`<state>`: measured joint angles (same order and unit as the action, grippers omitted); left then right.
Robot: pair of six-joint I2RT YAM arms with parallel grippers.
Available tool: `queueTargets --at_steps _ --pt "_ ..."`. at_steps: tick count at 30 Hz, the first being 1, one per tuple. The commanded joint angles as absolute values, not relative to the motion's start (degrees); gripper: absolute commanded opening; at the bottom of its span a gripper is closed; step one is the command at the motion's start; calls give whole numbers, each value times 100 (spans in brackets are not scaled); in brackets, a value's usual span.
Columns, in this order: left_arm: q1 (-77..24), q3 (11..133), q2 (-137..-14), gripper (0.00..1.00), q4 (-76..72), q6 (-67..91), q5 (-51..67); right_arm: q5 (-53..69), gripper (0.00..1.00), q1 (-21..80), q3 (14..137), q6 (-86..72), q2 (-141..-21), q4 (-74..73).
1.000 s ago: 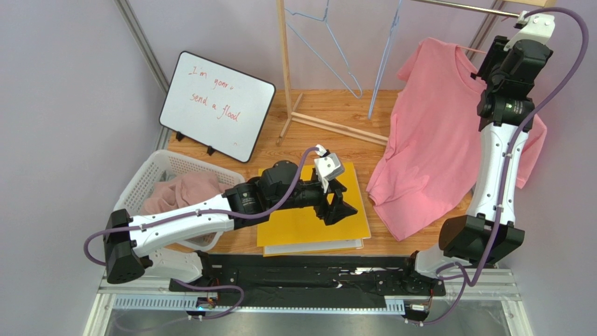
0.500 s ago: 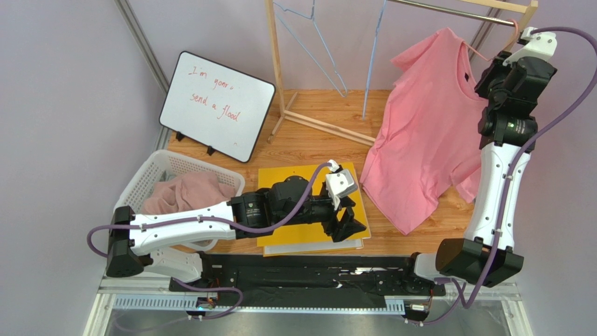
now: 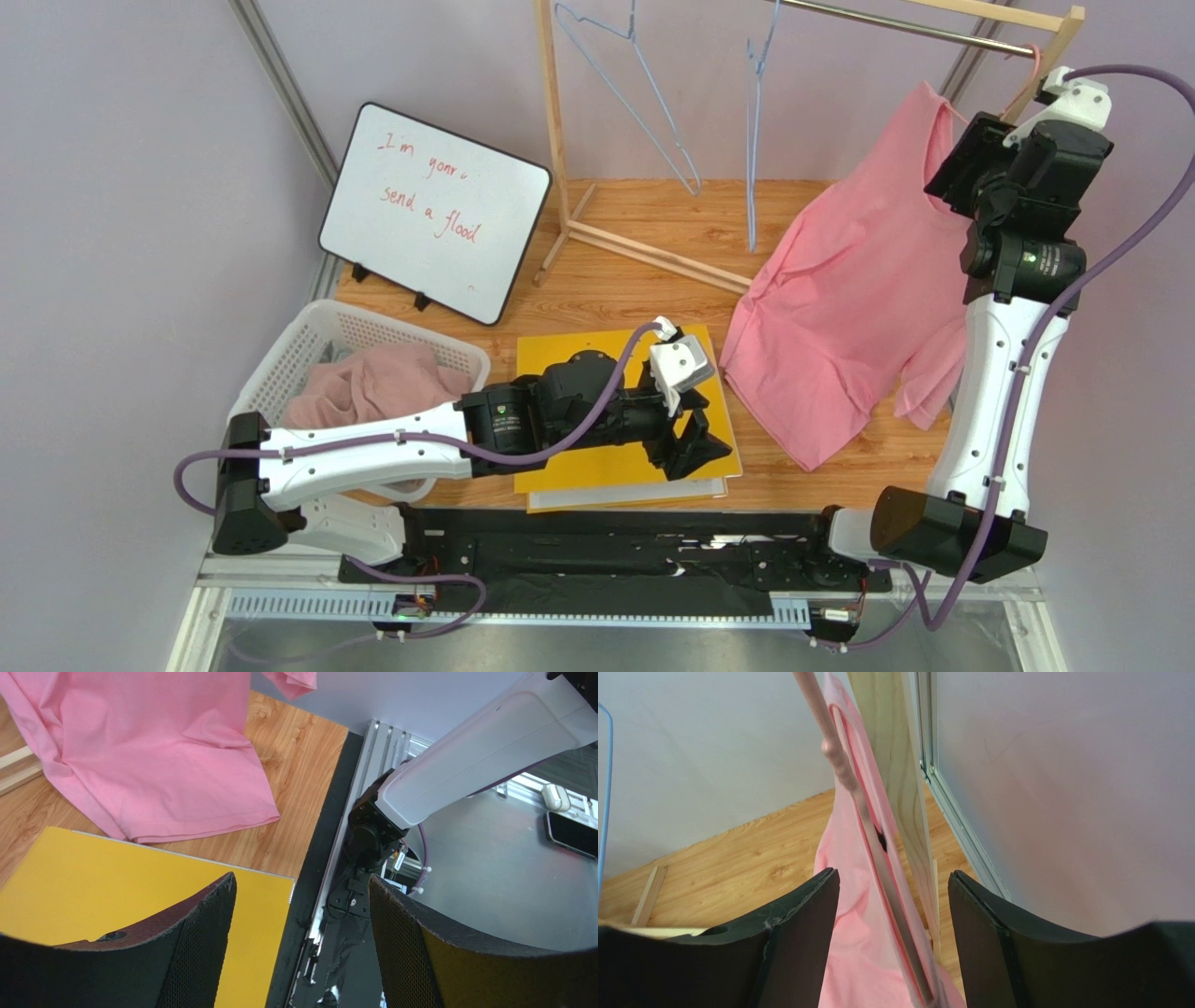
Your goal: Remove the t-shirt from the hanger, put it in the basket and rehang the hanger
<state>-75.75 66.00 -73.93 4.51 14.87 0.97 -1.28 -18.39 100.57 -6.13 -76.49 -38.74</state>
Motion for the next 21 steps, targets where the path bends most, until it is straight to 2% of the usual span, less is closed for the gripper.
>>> queueTargets --at_steps 1,5,10,13,17,19,21 --pt "-7585 6592 -7365 74 334 1476 140 -132 63 -1828 10012 -782 -7287 -4078" --pt "-7594 6644 -7479 74 316 1529 185 263 56 -1828 9932 -984 -7286 -4095" --pt "-7594 6732 -7576 74 308 1521 237 580 41 -1802 9844 -1142 -7347 -3921" --pt "-7594 6750 -7620 74 334 1485 211 668 38 -1802 9923 -1099 -7514 -3841" --pt "-7594 6759 -7629 74 352 1433 167 966 28 -1811 9853 -1046 -7637 -3315" --pt "-7594 6698 -7603 74 325 1415 115 1081 26 -1810 9616 -1028 -7629 -2764" --pt "-7594 6645 -7585 74 255 1415 114 1186 19 -1810 9405 -1002 -7611 -2262"
